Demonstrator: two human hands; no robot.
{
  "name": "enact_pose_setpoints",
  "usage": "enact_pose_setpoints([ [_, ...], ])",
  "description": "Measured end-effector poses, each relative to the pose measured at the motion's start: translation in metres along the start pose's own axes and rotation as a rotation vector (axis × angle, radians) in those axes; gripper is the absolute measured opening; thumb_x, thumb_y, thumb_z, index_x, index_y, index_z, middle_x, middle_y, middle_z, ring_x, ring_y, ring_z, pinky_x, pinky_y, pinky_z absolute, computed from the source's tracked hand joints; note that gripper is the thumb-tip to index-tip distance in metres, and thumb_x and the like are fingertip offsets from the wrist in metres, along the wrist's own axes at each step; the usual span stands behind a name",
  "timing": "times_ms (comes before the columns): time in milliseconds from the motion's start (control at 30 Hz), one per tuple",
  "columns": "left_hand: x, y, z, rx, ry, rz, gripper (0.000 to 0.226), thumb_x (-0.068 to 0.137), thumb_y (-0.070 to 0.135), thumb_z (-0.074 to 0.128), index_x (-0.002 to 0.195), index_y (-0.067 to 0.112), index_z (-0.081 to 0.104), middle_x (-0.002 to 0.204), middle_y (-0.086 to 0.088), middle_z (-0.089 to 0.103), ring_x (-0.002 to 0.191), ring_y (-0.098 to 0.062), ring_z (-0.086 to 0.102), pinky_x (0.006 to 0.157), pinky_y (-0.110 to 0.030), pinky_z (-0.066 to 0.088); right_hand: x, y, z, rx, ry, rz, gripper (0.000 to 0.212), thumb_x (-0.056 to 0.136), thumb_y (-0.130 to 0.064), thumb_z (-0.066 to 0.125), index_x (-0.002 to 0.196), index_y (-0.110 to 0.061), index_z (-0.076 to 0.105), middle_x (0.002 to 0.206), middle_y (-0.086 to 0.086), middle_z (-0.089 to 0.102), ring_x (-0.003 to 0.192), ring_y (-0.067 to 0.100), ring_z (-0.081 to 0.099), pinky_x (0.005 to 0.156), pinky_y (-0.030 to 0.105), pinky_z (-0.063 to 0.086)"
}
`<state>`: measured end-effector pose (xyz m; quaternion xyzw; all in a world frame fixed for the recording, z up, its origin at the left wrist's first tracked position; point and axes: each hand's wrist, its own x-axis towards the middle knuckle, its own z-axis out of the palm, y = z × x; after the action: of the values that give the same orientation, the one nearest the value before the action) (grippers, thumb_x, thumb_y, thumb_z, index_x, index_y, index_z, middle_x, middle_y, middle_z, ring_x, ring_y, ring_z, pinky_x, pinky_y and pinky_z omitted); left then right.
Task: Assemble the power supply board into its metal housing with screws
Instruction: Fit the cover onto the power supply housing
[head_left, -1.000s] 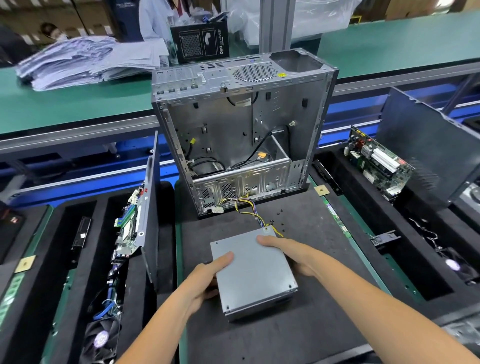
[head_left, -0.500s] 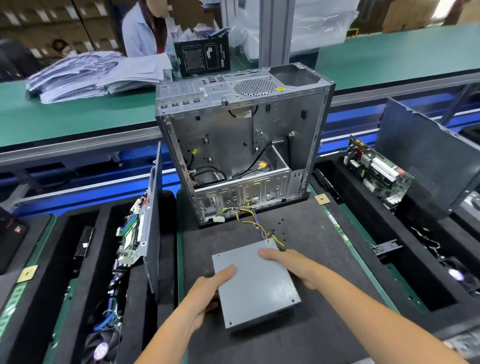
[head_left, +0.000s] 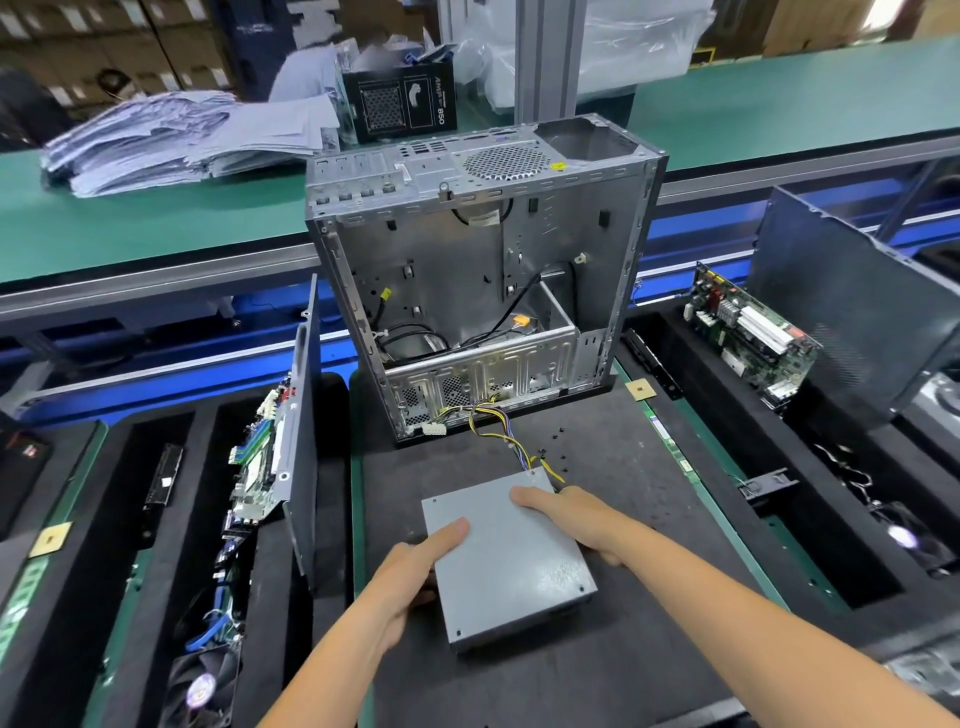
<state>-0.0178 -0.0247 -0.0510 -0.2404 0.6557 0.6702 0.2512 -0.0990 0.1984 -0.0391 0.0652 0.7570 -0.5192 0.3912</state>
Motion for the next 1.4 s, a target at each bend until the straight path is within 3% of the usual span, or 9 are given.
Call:
enact_pose_setpoints([
  [200, -0.001, 0.001, 0.001, 0.004, -0.012, 0.002, 0.068, 0.060, 0.061, 0.075, 0.107, 0.013, 0.072, 0.099, -0.003, 0.075, 0.095, -0.020, 0.071, 0.095, -0.036, 0.049, -0.003, 0.000, 0.003, -0.114, 0.045, -0.039, 0.057, 0.078, -0.070, 0.055, 0.095, -0.019, 0.073, 0.092, -0.003, 0.075, 0.085, 0.016, 0.071, 0.090, 0.036, 0.053],
  [300, -0.001, 0.001, 0.000, 0.012, -0.017, 0.002, 0.066, 0.062, 0.061, 0.074, 0.106, 0.012, 0.073, 0.099, -0.003, 0.075, 0.093, -0.018, 0.072, 0.088, -0.032, 0.051, -0.004, 0.001, 0.008, -0.268, 0.141, -0.076, 0.070, 0.079, -0.077, 0.045, 0.094, -0.015, 0.071, 0.093, 0.000, 0.072, 0.084, 0.016, 0.068, 0.077, 0.029, 0.050],
  [400, -0.001, 0.001, -0.001, 0.024, -0.022, -0.008, 0.068, 0.060, 0.063, 0.075, 0.105, 0.012, 0.073, 0.099, -0.004, 0.075, 0.092, -0.018, 0.072, 0.082, -0.029, 0.050, -0.007, -0.001, 0.008, -0.330, 0.154, -0.082, 0.064, 0.082, -0.077, 0.041, 0.085, -0.019, 0.068, 0.087, -0.003, 0.068, 0.079, 0.012, 0.065, 0.066, 0.025, 0.047],
  [533, -0.001, 0.003, -0.003, 0.049, -0.040, -0.023, 0.072, 0.057, 0.067, 0.075, 0.106, 0.015, 0.073, 0.100, -0.003, 0.075, 0.092, -0.016, 0.072, 0.082, -0.029, 0.049, -0.007, -0.005, 0.004, -0.275, 0.089, -0.045, 0.061, 0.082, -0.075, 0.043, 0.091, -0.021, 0.069, 0.094, -0.003, 0.070, 0.087, 0.015, 0.067, 0.084, 0.031, 0.052],
  [767, 0.001, 0.005, -0.005, 0.073, -0.060, -0.036, 0.072, 0.055, 0.070, 0.076, 0.102, 0.017, 0.076, 0.102, -0.004, 0.075, 0.093, -0.018, 0.072, 0.078, -0.028, 0.049, -0.004, -0.008, 0.001, -0.166, 0.049, -0.003, 0.055, 0.083, -0.069, 0.051, 0.098, -0.020, 0.070, 0.101, -0.003, 0.071, 0.094, 0.017, 0.067, 0.095, 0.037, 0.050],
  [1000, 0.001, 0.006, -0.004, 0.060, -0.085, -0.047, 0.065, 0.054, 0.067, 0.079, 0.098, 0.020, 0.077, 0.103, -0.004, 0.075, 0.093, -0.019, 0.072, 0.079, -0.029, 0.049, -0.002, -0.008, 0.001, -0.136, 0.021, 0.002, 0.052, 0.082, -0.069, 0.052, 0.094, -0.022, 0.072, 0.097, -0.005, 0.073, 0.090, 0.015, 0.069, 0.093, 0.036, 0.050],
  [1133, 0.003, 0.004, -0.004, 0.049, -0.069, -0.046, 0.068, 0.054, 0.065, 0.080, 0.099, 0.015, 0.077, 0.102, -0.007, 0.075, 0.095, -0.022, 0.071, 0.092, -0.035, 0.052, -0.001, -0.007, 0.000, -0.108, 0.001, 0.018, 0.053, 0.084, -0.066, 0.054, 0.102, -0.019, 0.070, 0.104, -0.003, 0.072, 0.097, 0.018, 0.068, 0.099, 0.040, 0.047],
  [1400, 0.002, 0.002, -0.005, 0.026, -0.075, -0.035, 0.065, 0.059, 0.063, 0.078, 0.102, 0.014, 0.076, 0.103, -0.007, 0.074, 0.096, -0.022, 0.071, 0.085, -0.032, 0.051, 0.003, -0.013, -0.002, -0.067, -0.033, 0.074, 0.053, 0.085, -0.061, 0.057, 0.109, -0.014, 0.066, 0.108, 0.000, 0.070, 0.103, 0.019, 0.065, 0.106, 0.040, 0.041],
])
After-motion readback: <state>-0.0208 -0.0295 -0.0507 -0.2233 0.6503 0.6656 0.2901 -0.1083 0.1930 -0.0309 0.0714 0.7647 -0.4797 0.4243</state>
